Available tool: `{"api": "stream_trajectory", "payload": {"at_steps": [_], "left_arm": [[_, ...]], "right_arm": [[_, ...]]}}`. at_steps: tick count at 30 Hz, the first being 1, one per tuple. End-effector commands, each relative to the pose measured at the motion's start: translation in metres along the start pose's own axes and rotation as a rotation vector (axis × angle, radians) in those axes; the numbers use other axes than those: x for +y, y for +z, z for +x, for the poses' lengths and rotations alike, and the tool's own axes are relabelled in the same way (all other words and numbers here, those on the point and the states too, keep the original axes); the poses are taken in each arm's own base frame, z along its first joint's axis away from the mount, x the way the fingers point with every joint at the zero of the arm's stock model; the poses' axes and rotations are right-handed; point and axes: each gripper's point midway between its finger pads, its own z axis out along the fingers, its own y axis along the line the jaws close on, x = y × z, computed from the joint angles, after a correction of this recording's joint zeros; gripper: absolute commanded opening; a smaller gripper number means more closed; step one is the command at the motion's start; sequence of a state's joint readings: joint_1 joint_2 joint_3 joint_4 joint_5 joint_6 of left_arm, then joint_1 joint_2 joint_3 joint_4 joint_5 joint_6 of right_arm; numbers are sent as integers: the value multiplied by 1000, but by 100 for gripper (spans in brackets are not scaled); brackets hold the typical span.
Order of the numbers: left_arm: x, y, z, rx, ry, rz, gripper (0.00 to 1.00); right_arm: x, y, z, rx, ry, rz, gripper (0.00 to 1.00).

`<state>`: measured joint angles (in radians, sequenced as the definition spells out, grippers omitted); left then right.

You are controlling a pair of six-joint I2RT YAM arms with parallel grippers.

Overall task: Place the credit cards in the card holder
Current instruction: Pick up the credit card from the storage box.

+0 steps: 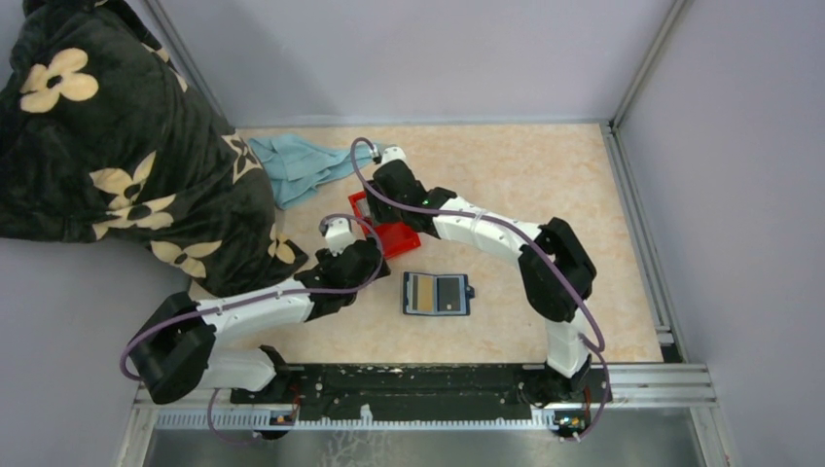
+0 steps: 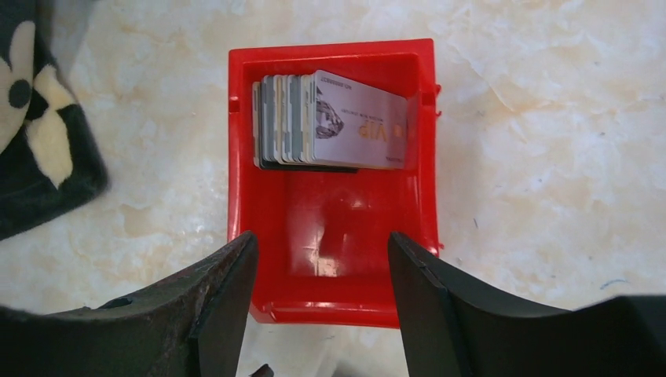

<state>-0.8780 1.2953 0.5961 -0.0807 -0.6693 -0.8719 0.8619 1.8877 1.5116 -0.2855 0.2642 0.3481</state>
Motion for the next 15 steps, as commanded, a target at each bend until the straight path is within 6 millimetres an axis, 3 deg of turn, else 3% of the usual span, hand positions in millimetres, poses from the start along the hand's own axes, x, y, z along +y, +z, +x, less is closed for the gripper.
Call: {"api": "stream_trajectory", "payload": {"at_steps": [1, 8, 15], "left_arm": [[5, -1, -8, -2, -94, 17, 96], [36, 6, -9, -7, -196, -51, 91], [49, 13, -3, -2, -273, -60, 87]], "right_arm": [[21, 5, -20, -28, -7, -63, 61], [21, 30, -18, -10, -1, -79, 58], [14, 54, -21, -16, -10, -87, 56]]}}
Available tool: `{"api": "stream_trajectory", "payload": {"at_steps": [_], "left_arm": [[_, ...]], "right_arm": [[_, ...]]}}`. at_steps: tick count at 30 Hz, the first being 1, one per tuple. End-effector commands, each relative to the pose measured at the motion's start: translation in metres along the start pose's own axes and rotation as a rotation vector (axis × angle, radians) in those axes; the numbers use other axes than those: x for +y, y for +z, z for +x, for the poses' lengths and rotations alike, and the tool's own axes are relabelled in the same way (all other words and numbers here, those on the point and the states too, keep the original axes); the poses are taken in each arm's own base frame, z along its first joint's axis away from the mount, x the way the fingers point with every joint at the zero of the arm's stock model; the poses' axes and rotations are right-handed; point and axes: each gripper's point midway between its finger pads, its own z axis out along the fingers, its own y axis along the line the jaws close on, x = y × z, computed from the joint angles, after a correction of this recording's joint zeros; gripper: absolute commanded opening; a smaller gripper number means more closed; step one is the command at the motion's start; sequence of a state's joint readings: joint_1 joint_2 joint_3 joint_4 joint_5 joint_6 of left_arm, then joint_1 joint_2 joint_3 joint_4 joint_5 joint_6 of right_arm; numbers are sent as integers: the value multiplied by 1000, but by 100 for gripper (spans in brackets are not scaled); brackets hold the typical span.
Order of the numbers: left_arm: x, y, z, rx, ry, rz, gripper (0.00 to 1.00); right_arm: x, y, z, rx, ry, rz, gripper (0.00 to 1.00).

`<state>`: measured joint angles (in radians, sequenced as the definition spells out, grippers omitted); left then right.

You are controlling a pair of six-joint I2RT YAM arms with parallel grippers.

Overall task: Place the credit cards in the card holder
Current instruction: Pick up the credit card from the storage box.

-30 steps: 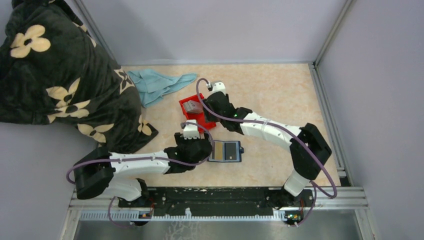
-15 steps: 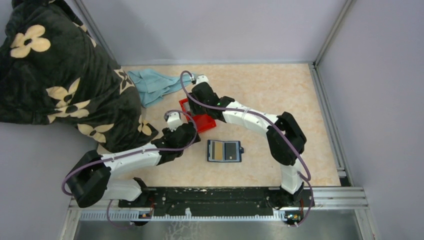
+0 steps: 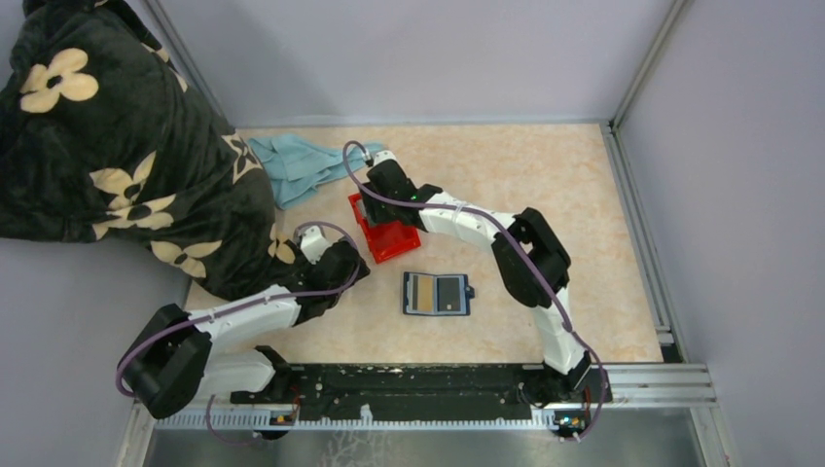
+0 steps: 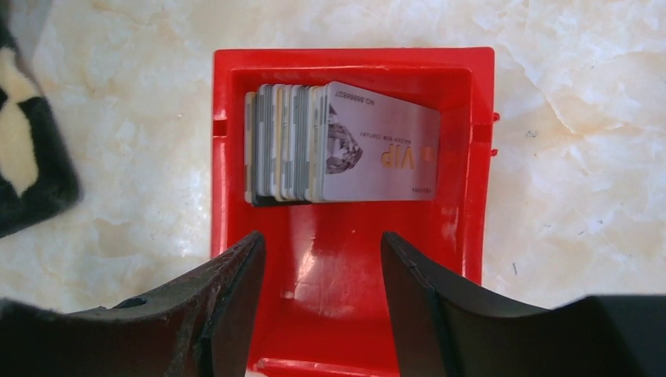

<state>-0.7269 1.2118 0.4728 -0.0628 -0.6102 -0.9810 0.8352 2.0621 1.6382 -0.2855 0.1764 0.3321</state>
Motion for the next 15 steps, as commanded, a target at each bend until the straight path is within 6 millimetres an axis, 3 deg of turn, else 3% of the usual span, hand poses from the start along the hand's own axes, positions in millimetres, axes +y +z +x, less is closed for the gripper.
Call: {"api": "stream_trajectory", "payload": {"at_steps": [1, 15], "left_arm": [[-2, 2, -2, -4, -103, 37, 87], [2, 7, 5, 27, -120, 44, 87]], "right_arm": [[5, 7, -37, -85, -4, -43, 56], [5, 32, -49, -87, 20, -96, 55]]}}
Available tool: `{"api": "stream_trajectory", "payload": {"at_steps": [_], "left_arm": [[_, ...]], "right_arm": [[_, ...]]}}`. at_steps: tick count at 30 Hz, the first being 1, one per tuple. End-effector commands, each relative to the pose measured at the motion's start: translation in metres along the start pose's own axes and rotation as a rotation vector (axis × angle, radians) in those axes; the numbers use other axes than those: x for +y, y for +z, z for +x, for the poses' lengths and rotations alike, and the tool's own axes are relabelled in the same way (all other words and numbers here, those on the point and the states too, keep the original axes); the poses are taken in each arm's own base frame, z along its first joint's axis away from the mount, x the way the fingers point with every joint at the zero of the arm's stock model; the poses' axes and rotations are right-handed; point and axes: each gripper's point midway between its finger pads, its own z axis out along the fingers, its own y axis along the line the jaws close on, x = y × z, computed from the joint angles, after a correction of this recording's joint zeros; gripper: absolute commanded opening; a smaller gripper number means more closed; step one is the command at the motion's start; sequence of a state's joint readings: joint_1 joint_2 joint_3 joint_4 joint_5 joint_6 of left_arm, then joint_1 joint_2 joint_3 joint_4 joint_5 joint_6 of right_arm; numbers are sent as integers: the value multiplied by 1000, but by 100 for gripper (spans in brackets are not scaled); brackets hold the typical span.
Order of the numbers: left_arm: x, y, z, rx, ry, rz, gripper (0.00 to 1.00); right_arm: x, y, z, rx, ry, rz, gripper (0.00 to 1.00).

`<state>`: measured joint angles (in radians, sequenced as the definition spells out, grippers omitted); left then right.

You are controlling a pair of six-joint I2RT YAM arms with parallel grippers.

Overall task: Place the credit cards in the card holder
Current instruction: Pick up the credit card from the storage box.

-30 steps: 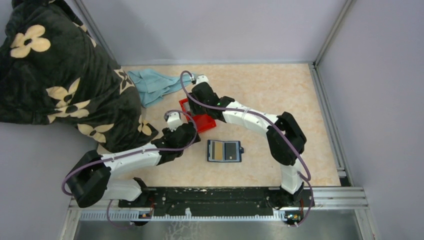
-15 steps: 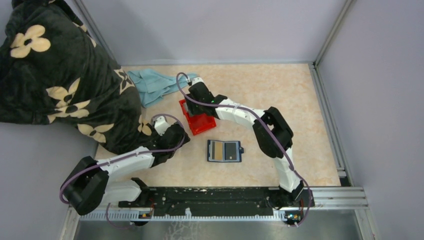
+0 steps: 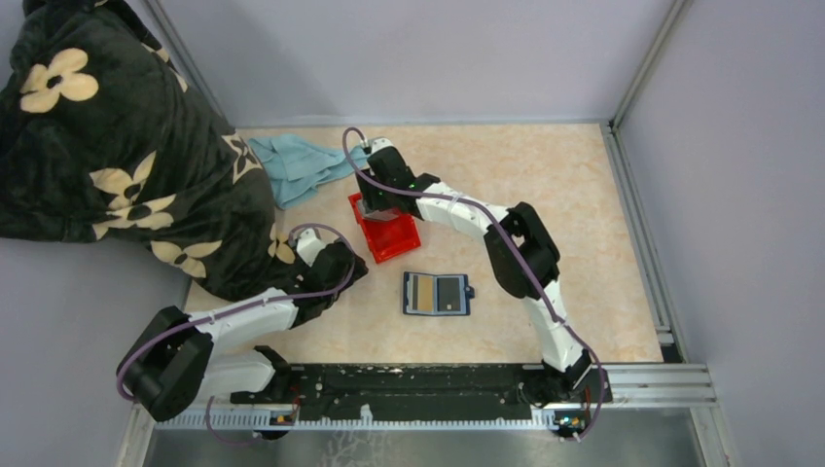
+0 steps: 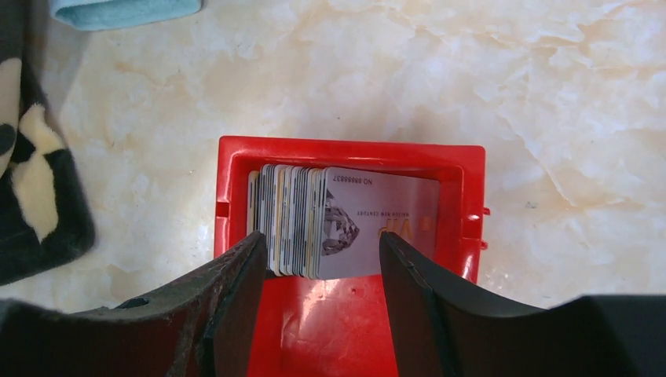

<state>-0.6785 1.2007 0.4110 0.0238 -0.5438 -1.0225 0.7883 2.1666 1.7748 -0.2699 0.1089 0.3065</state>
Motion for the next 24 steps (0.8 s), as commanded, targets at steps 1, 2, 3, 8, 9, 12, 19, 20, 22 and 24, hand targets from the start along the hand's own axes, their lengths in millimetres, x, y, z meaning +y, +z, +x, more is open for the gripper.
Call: {"api": "stream_trajectory", "payload": {"at_steps": [1, 2, 3, 8, 9, 12, 19, 20, 22, 24], "left_arm": [[-4, 1, 1, 9, -33, 20, 87], [-5, 1, 1, 10, -36, 23, 87], [-5, 1, 2, 12, -34, 24, 87], [-6, 0, 0, 8, -39, 29, 87], [-6, 0, 0, 7, -39, 30, 87], [-6, 0, 2, 14, -38, 34, 87], [-5, 0, 4, 21, -33, 38, 87], [-5, 0, 4, 21, -32, 39, 87], [-6, 0, 4, 21, -33, 42, 87], [-5, 0, 5, 24, -30, 42, 87]], "right_arm": [[9, 8, -22, -52, 16, -58, 55], [10, 9, -22, -50, 22, -66, 55], [10, 10, -21, -46, 28, -74, 55], [12, 16, -14, -23, 57, -101, 55], [12, 17, -13, -18, 62, -107, 55], [13, 20, -8, -2, 75, -119, 54], [16, 23, -1, 20, 92, -135, 48], [16, 23, 1, 24, 95, -135, 47], [16, 23, 1, 27, 97, -138, 44], [17, 22, 2, 31, 100, -143, 39]]}}
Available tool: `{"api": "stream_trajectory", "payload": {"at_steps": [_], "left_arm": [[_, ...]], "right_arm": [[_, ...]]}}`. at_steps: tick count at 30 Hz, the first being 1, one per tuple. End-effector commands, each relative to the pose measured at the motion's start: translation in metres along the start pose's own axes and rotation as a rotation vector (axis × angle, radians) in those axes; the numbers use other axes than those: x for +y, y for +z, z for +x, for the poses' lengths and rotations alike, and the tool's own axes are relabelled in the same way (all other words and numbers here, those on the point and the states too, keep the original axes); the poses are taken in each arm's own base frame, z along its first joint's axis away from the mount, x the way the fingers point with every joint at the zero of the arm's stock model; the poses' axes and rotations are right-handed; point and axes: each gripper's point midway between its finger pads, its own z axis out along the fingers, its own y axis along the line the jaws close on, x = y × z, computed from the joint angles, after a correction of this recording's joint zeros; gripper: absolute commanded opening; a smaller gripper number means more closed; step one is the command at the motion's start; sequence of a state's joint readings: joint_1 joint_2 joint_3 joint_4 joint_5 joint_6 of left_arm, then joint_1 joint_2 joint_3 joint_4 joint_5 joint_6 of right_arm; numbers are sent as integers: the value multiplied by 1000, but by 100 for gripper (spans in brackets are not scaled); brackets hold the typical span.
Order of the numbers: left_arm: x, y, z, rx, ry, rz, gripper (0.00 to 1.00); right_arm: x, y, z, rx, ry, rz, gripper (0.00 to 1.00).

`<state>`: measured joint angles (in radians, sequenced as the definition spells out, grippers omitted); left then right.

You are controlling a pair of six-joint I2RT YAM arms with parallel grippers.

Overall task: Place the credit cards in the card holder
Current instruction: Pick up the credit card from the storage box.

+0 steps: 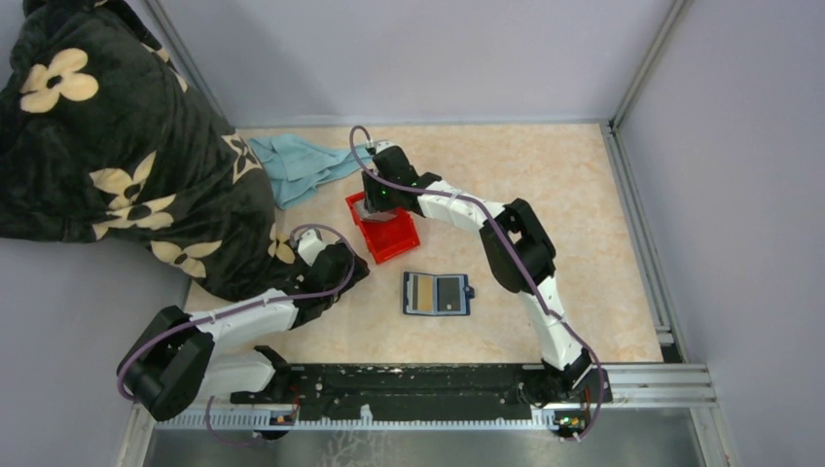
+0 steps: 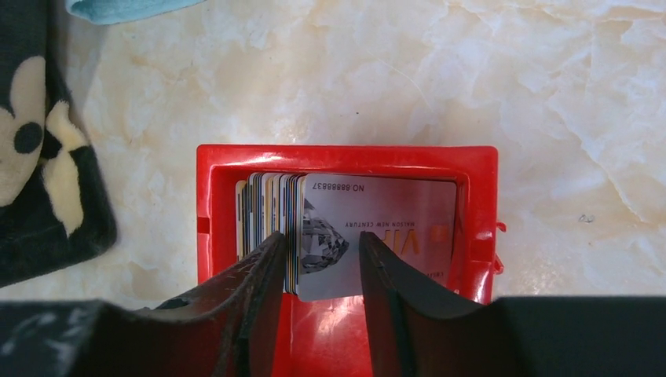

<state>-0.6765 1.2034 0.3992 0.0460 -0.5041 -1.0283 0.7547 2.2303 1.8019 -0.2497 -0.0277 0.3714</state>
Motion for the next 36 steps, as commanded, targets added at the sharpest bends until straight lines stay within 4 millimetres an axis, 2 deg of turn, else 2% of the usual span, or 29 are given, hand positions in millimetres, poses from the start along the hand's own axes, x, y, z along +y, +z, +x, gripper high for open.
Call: {"api": "stream_trajectory", "payload": {"at_steps": [1, 13, 36], "left_arm": [[-3, 0, -2, -4, -19, 20, 87], [-5, 2, 1, 12, -17, 31, 87], [-6, 4, 3, 20, -20, 38, 86]], "right_arm": [[13, 3, -10, -21, 14, -49, 36], [17, -7, -19, -44, 17, -56, 15], [23, -20, -28, -72, 21, -73, 16]]}}
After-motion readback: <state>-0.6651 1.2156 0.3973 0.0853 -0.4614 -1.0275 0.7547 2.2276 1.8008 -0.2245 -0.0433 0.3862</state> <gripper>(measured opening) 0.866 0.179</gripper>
